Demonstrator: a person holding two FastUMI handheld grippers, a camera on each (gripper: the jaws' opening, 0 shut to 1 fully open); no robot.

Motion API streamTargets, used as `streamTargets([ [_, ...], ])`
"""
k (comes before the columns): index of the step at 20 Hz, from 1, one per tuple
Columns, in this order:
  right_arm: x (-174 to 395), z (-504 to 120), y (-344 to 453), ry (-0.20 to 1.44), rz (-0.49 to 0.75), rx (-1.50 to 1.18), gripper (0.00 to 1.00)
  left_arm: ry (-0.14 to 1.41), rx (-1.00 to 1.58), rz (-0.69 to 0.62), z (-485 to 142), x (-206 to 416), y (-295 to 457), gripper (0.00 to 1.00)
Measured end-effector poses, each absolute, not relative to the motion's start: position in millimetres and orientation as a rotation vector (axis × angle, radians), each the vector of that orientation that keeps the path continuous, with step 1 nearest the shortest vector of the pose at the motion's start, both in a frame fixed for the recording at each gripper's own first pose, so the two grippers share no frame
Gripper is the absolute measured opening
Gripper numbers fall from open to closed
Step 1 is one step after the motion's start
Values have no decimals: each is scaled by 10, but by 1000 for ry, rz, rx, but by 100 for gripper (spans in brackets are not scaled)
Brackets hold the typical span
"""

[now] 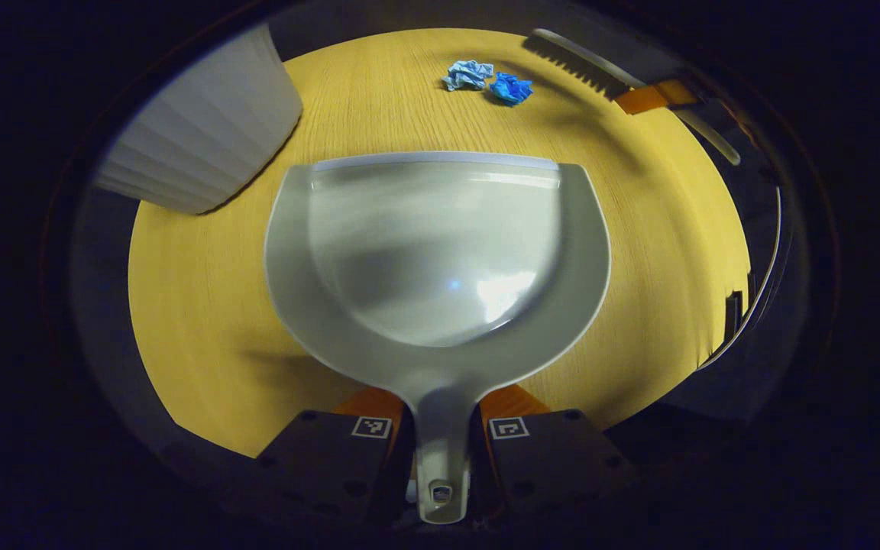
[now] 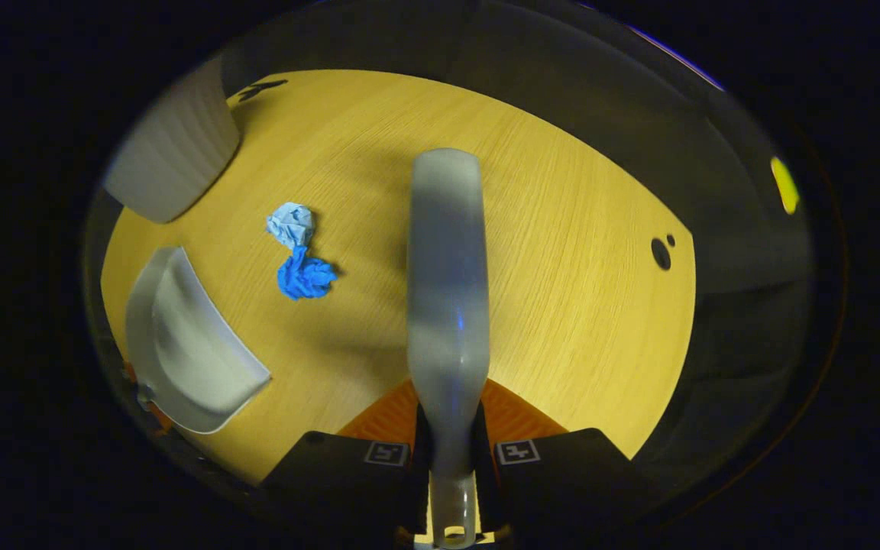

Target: Pick up the small broom and dustpan from the desktop, sweep the trash into the dustpan with the broom, and then empty the trash into the garbage bin.

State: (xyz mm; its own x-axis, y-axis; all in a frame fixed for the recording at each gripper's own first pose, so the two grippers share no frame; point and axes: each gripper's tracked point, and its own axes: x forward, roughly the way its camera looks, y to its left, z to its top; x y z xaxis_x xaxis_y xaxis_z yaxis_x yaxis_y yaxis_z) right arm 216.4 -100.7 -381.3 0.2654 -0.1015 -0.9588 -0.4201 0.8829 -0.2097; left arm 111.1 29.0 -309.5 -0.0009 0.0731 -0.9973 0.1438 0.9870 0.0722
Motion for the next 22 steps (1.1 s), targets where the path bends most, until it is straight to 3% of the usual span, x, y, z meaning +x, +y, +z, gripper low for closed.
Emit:
streamTargets([
  [3, 2403, -3902, -895, 1279, 334, -678, 28, 1611, 231, -79, -3075, 1149, 381, 30],
  [4, 2441, -3911, -866, 1261, 393, -786, 33, 1609, 267, -83, -3061, 1171, 417, 30],
  [6, 2463, -3989, -742, 1225, 510, -946, 28, 1578, 325, -107, -3059, 1277, 436, 30],
  [11, 2011, -4011, -373, 1312, 700, -889, 29, 1464, 345, -190, -3062, 1374, 425, 30],
  [12, 1849, -4013, -281, 1345, 741, -850, 36, 1447, 341, -203, -3080, 1365, 403, 30],
  [15, 1451, -3998, -104, 1414, 860, -757, 28, 1410, 332, -241, -3125, 1349, 427, 30],
  [16, 1354, -3964, -70, 1431, 887, -734, 36, 1394, 335, -255, -3119, 1350, 431, 30],
  [17, 1469, -3941, -29, 1448, 922, -704, 36, 1387, 336, -265, -3129, 1344, 429, 30],
  [18, 1449, -3911, -31, 1453, 934, -701, 36, 1373, 334, -274, -3130, 1349, 428, 30],
  [19, 1502, -3911, -42, 1436, 928, -707, 28, 1370, 327, -277, -3131, 1339, 423, 30],
  [22, 1719, -3760, -127, 1409, 858, -612, 28, 1355, 323, -283, -3123, 1321, 420, 30],
])
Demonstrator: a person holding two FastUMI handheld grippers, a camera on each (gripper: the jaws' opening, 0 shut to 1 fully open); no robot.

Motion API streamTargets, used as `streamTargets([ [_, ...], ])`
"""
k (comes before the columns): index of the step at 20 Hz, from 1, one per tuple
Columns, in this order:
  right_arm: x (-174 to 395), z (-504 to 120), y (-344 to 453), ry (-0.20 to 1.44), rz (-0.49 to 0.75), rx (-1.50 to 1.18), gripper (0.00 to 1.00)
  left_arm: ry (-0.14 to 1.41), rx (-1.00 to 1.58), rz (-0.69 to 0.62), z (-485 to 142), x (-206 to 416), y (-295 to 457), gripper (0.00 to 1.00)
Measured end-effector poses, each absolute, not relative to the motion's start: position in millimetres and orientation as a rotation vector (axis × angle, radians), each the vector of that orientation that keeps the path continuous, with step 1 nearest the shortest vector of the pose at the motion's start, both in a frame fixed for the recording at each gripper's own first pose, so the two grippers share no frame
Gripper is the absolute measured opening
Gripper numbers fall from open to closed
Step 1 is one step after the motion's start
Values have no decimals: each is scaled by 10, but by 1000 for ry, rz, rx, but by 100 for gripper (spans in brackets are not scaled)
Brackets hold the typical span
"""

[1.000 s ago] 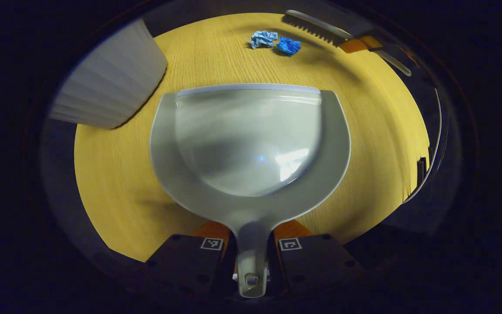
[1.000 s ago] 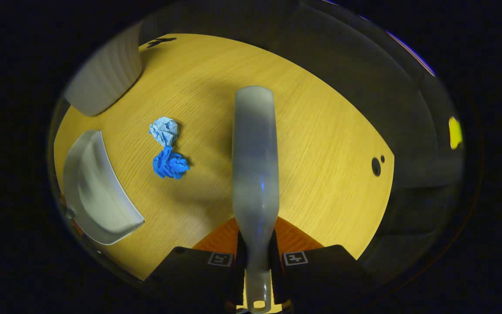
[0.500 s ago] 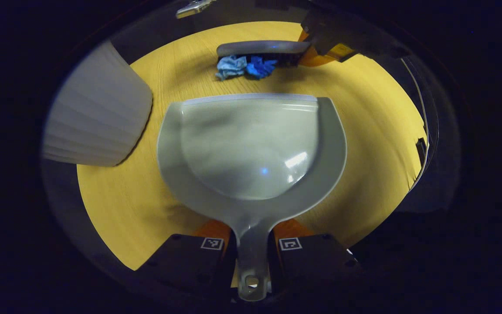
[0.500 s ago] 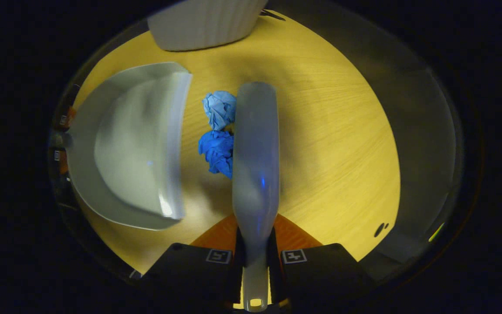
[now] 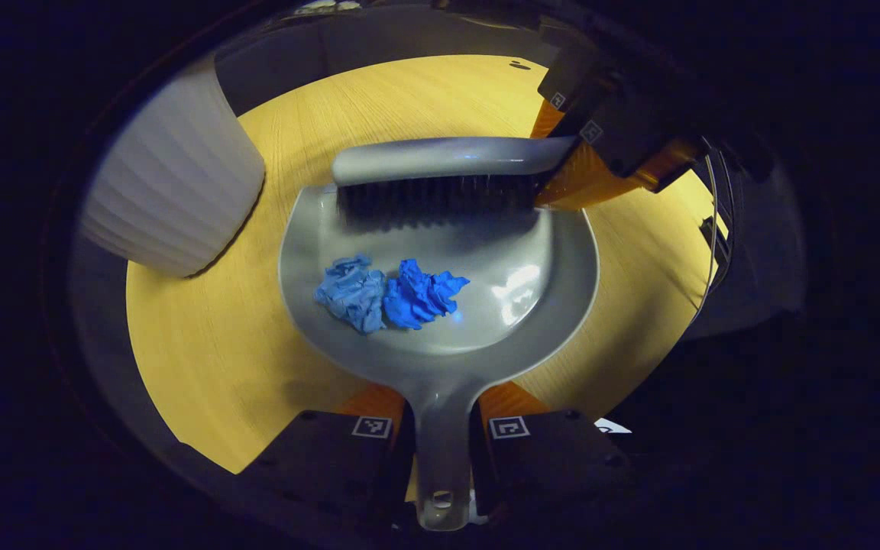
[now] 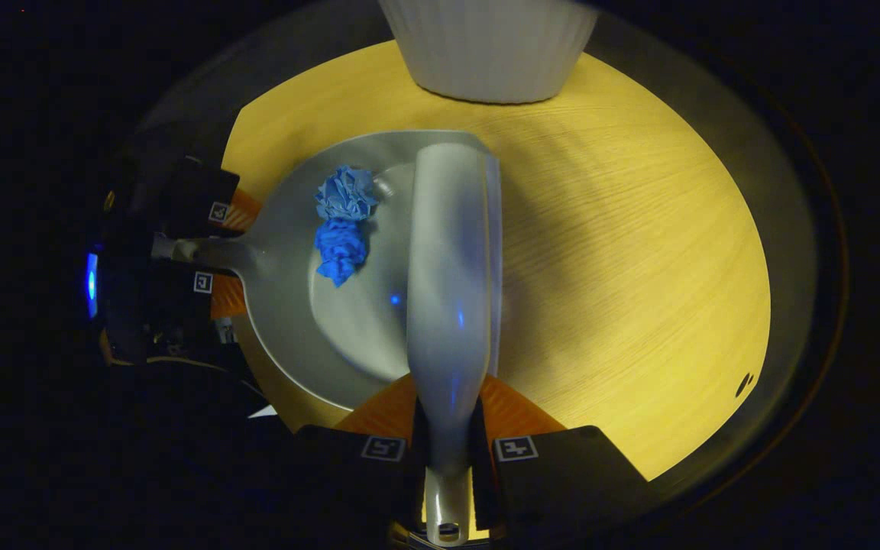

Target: Pick up the small broom and dustpan from the desktop, sweep the trash into the dustpan with the broom, and then empty the trash into the garbage bin.

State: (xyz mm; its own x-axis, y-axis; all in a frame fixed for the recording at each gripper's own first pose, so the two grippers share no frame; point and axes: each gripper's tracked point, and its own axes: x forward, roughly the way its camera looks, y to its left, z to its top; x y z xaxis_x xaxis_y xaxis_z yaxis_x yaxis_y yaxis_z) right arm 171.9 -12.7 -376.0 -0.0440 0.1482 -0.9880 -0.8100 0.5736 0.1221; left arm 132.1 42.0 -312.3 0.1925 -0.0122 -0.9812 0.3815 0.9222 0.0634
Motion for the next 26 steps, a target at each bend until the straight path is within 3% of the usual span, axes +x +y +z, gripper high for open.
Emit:
streamTargets([
  [7, 1924, -3534, -1053, 1364, 607, -278, 28, 1287, 134, -211, -2978, 1384, 330, 30],
  [12, 1767, -4037, -1606, 1324, 445, 24, 28, 1136, 74, -108, -2839, 1432, 207, 27],
  [15, 1622, -4359, -1824, 1299, 418, 66, 28, 1074, 112, -83, -2607, 1527, 219, 27],
  [21, 1480, -4259, -1854, 1256, 435, 133, 28, 1006, 103, 4, -2367, 1860, 360, 28],
  [23, 1477, -4269, -1845, 1241, 442, 105, 28, 997, 74, 62, -2274, 1984, 412, 29],
  [26, 1487, -4291, -1861, 1248, 464, 132, 28, 1046, 223, 173, -2288, 2329, 737, 27],
])
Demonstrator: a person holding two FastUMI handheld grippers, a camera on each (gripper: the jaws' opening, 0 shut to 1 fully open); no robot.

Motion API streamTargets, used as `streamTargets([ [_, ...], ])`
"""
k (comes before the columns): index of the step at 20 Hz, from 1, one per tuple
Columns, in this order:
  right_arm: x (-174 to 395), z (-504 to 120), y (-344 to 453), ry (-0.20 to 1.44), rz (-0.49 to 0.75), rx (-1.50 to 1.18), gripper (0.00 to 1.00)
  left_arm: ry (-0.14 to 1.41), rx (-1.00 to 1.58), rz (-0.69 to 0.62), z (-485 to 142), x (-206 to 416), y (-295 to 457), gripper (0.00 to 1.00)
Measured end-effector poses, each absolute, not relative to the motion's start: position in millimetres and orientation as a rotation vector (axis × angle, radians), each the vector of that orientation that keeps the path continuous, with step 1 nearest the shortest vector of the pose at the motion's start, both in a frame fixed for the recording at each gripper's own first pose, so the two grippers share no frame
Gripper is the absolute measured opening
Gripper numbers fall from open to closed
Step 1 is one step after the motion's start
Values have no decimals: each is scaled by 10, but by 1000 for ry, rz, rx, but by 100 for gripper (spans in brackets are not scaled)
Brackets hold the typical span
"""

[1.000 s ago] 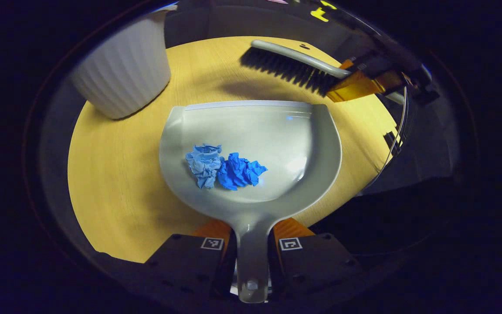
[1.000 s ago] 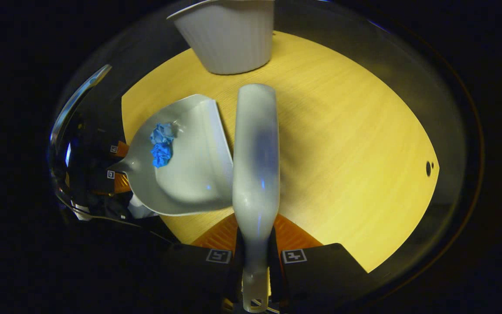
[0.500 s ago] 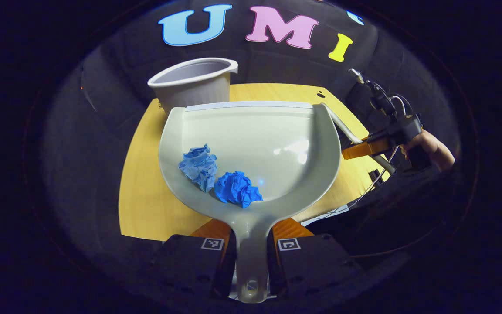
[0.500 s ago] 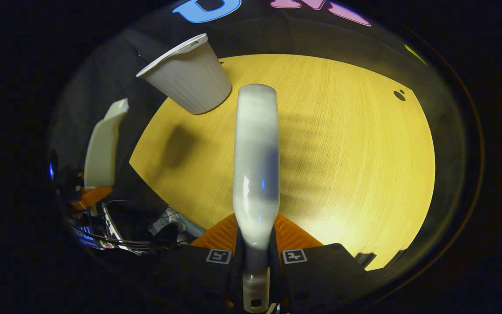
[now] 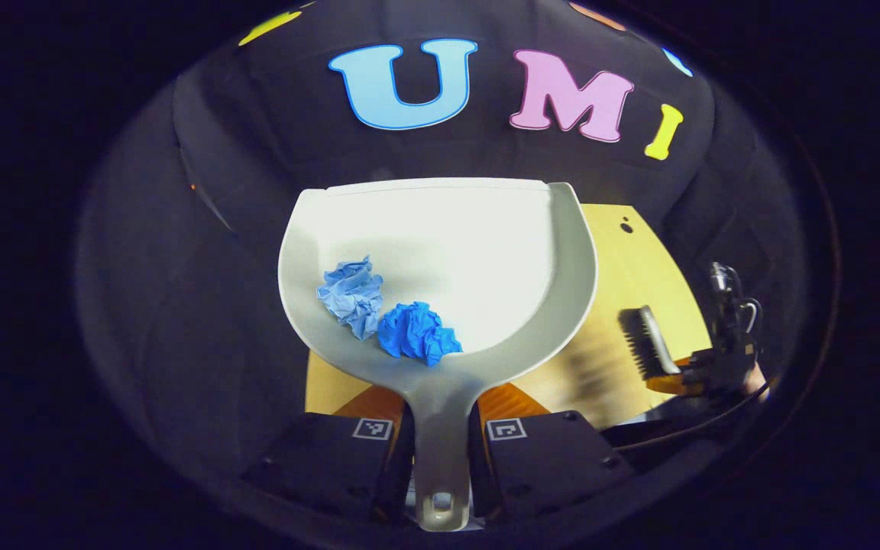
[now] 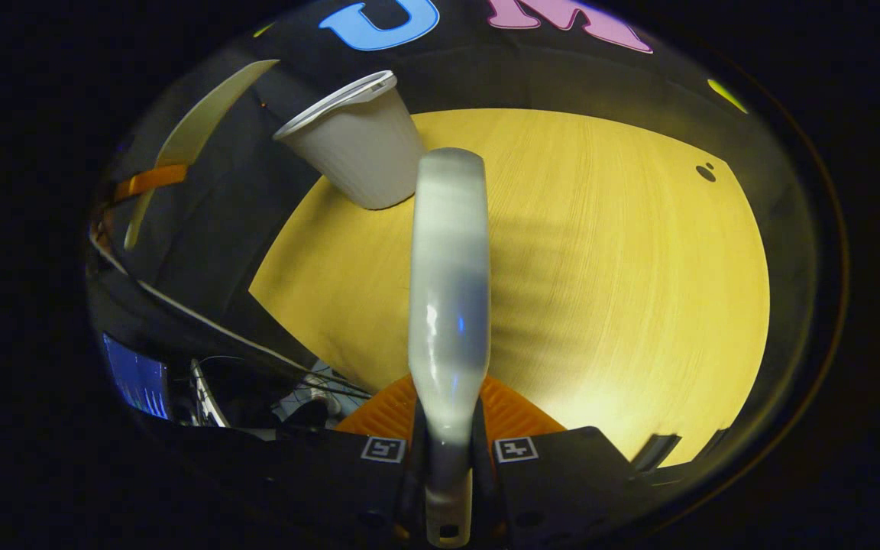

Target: Pick up the small broom and dustpan from the desktop, sweep the trash into the dustpan with the broom, and then empty the trash into the garbage bin.

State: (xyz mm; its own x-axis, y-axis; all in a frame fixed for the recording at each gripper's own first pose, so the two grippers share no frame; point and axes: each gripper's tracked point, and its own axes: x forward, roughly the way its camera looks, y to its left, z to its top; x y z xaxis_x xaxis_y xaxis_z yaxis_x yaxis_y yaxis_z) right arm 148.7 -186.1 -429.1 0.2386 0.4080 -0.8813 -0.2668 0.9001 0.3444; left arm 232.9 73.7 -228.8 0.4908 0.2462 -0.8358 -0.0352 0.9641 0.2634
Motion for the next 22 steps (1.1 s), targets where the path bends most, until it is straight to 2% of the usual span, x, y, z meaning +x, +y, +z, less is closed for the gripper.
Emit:
streamTargets([
  [3, 1448, -4360, -1973, 1259, 430, 120, 28, 1157, 415, 256, -2451, 2473, 724, 28],
  [6, 1433, -4380, -1988, 1247, 407, 165, 28, 1251, 667, 263, -2453, 2486, 558, 29],
  [14, 1336, -4456, -2200, 1273, 341, 226, 28, 1325, 1181, 236, -2660, 2488, 333, 28],
  [17, 1334, -4462, -2245, 1271, 325, 243, 28, 1322, 1252, 232, -2737, 2420, 416, 28],
  [22, 1383, -4437, -2309, 1263, 311, 244, 28, 1241, 1180, 244, -2684, 2409, 395, 29],
])
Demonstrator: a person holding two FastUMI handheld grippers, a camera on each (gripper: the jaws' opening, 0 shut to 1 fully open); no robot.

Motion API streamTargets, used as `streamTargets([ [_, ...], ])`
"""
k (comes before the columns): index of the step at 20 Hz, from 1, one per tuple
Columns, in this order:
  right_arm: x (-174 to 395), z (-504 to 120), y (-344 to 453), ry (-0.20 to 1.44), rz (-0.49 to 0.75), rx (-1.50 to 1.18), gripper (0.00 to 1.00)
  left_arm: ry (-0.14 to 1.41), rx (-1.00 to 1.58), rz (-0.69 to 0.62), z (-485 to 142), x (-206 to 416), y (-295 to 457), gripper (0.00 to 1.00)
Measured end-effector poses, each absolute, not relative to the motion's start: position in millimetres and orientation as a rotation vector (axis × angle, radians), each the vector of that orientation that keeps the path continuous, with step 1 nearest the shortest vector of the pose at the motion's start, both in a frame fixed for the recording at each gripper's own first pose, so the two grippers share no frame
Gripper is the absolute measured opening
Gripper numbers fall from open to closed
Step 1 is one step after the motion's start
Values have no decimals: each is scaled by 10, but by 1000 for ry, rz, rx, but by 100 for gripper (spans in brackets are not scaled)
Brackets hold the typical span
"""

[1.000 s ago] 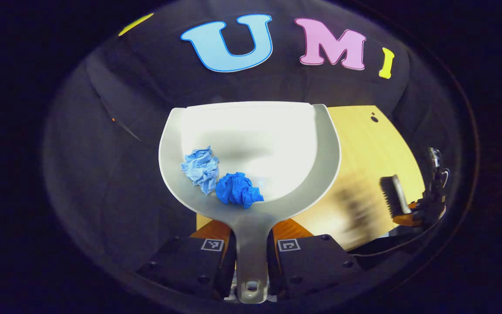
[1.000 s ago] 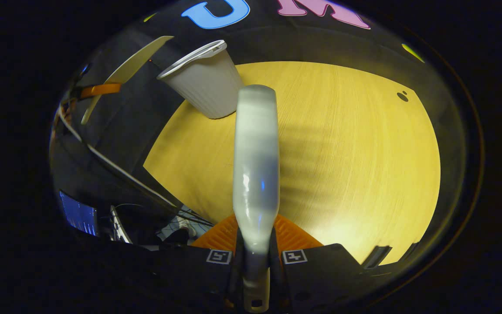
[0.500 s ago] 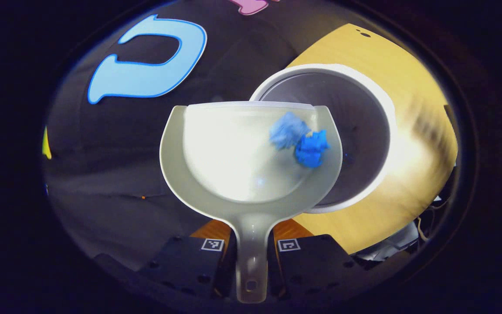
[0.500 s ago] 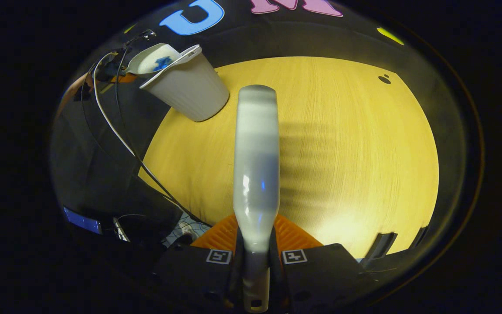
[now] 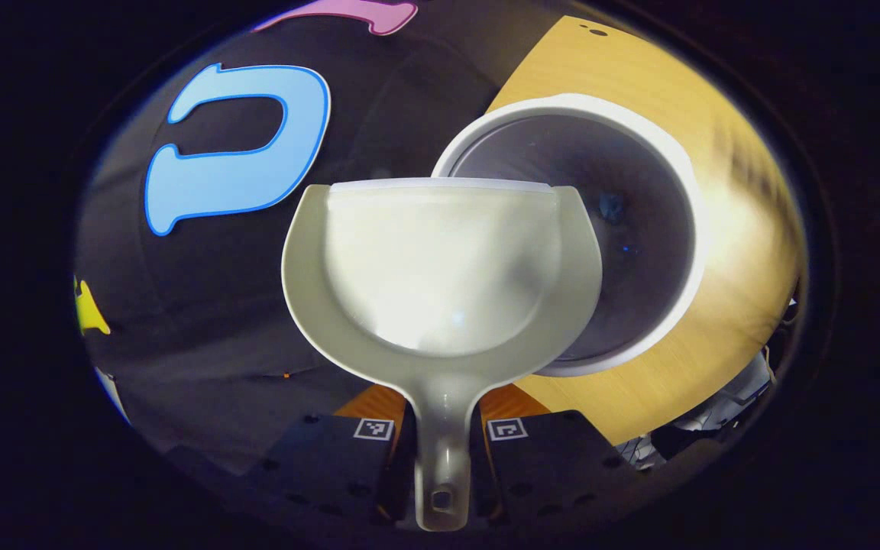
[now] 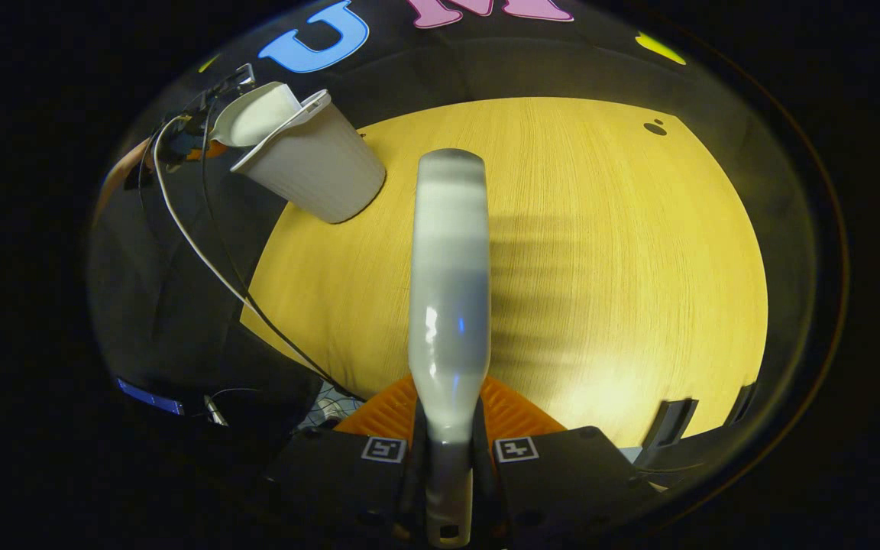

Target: Pick up the small broom and dustpan from the desktop, sweep the trash into the dustpan with the broom, and then empty the trash into the garbage bin.

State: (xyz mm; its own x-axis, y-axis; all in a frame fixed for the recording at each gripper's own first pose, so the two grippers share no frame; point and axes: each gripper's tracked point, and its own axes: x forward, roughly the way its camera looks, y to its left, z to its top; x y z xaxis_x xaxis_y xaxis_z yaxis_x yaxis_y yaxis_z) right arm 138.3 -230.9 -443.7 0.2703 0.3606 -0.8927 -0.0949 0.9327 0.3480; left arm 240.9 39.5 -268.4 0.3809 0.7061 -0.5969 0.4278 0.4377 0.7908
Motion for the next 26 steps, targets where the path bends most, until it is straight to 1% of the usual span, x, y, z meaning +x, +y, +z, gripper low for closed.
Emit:
streamTargets([
  [3, 1485, -4399, -2352, 1243, 304, 208, 28, 1126, 1097, 236, -2609, 2414, 373, 28],
  [8, 1646, -4272, -2415, 1229, 313, 189, 28, 934, 860, 213, -2453, 2421, 414, 28],
  [11, 1719, -4255, -2457, 1210, 285, 180, 28, 849, 713, 188, -2283, 2440, 353, 28],
  [14, 1718, -4279, -2433, 1204, 274, 178, 28, 792, 595, 129, -2390, 2489, 294, 28],
  [18, 1607, -4372, -2356, 1239, 284, 237, 28, 825, 382, 6, -2608, 2492, 64, 28],
  [20, 1536, -4495, -2384, 1267, 279, 230, 28, 874, 295, -28, -2772, 2522, -41, 27],
  [21, 1502, -4565, -2390, 1286, 277, 235, 28, 894, 251, -50, -2739, 2422, -37, 28],
  [24, 1428, -4750, -2435, 1332, 255, 270, 28, 985, 121, -132, -2769, 2383, -105, 28],
  [26, 1357, -4893, -2503, 1359, 233, 276, 28, 1037, 57, -144, -2839, 2344, -117, 28],
])
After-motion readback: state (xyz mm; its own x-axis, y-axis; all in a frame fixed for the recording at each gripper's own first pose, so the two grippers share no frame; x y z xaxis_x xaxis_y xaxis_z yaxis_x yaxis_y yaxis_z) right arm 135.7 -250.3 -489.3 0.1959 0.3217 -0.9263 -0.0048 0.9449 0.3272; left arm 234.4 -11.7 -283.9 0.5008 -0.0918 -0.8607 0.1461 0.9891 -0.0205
